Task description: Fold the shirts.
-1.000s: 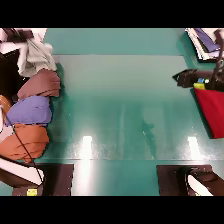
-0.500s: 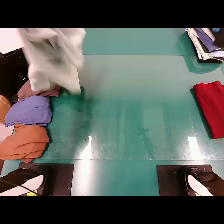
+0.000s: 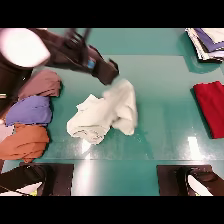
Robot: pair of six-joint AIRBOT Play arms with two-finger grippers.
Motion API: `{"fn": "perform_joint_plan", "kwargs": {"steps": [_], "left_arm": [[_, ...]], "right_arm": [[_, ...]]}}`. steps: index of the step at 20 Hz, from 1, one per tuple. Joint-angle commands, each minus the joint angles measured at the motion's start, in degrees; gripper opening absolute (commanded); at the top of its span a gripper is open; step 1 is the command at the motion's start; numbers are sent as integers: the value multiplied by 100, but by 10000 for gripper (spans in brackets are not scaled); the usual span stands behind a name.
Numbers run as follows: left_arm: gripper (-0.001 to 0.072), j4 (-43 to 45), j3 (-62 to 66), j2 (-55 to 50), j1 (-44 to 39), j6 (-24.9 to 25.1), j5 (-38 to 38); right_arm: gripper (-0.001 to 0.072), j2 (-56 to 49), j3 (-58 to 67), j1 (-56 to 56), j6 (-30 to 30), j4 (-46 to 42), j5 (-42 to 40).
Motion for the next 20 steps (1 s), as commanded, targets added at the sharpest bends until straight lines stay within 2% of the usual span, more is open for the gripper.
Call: {"fn": "perform_joint_plan", "kwargs": {"steps": [1, 3, 4, 8, 11, 14, 16, 20], "left_arm": [[540, 308, -203, -9, 177, -94, -560], [540, 616, -271, 203, 850, -291, -1266], [540, 614, -450, 350, 1176, -289, -1386], [540, 551, -2208, 1113, 2288, -291, -1193], [540, 116, -3838, 1335, 2898, -289, -752], [541, -601, -5047, 1329, 3132, -214, -61], [541, -1128, -5615, 1329, 3130, -105, 393], [542, -1443, -6284, 1329, 3130, -39, 1231]], "right_arm": [[17, 4, 55, 0, 2, -4, 254], [17, 4, 55, 0, 0, -7, 293], [17, 2, 55, 0, 0, -7, 308], [17, 2, 55, 0, 0, -4, 308], [17, 2, 52, 0, 0, -4, 310], [18, 2, 52, 0, 2, -2, 310], [17, 2, 52, 0, 2, 0, 310], [17, 2, 52, 0, 4, 37, 348]]}}
